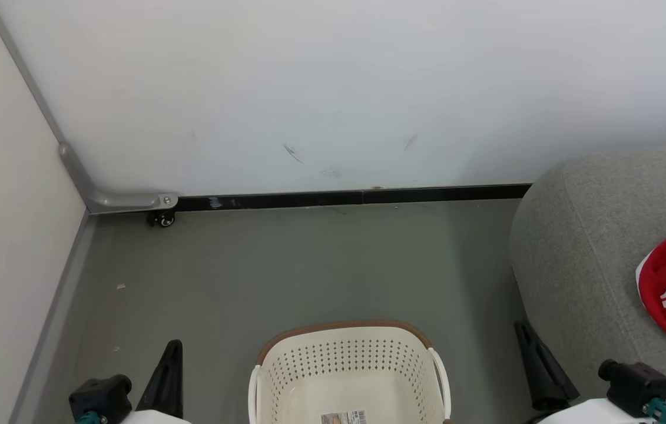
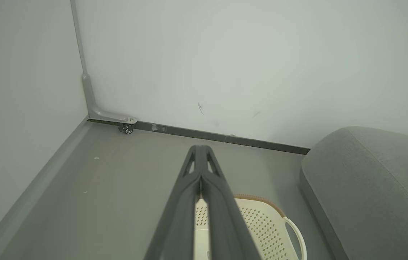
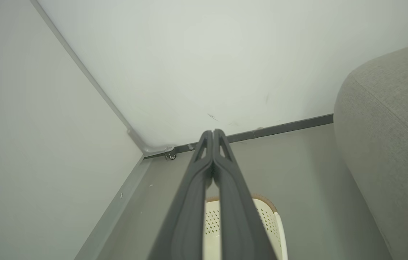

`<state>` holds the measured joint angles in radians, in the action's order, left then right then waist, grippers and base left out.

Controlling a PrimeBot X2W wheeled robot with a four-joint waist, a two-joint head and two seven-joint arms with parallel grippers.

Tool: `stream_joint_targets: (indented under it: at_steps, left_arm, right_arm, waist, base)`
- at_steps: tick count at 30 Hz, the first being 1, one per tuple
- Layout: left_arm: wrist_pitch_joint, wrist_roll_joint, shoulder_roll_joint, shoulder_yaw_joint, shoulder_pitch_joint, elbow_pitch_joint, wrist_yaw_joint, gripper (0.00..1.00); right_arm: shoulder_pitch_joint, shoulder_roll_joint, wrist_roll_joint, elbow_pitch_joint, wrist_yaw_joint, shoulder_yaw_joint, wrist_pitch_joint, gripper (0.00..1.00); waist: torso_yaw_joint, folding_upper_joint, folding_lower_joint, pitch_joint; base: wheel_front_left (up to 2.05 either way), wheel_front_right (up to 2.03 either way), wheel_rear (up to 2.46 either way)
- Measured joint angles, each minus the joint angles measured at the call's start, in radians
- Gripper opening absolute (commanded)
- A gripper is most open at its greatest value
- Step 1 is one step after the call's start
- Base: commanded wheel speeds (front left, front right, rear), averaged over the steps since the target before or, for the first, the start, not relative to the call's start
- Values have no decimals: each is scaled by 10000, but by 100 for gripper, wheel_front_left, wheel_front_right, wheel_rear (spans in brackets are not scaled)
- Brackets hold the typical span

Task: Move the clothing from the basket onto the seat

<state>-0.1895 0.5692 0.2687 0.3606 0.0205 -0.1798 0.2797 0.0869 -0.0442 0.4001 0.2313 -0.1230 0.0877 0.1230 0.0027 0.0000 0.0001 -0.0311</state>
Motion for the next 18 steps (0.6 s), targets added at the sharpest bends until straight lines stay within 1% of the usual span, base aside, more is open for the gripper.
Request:
stream_joint_targets:
  at_steps: [3, 7, 18]
  left_arm:
    - [105, 380, -105, -151, 0, 19, -134, 0]
    - [226, 867, -230, -328, 0, 42, -305, 0]
    - [581, 2311, -474, -859, 0, 56, -790, 0]
  right_arm:
    - [-5, 6, 579, 0, 0, -142, -15, 0]
    - [-12, 8, 1131, 0, 0, -201, -104, 0]
    - [-54, -81, 2838, -8, 0, -403, -385, 0]
  waist:
    - [-1, 0, 6, 9]
    - [-1, 0, 33, 15]
    - [-5, 0, 134, -19]
  base:
    - [0, 0, 0]
    - [0, 0, 0]
    - [0, 0, 0]
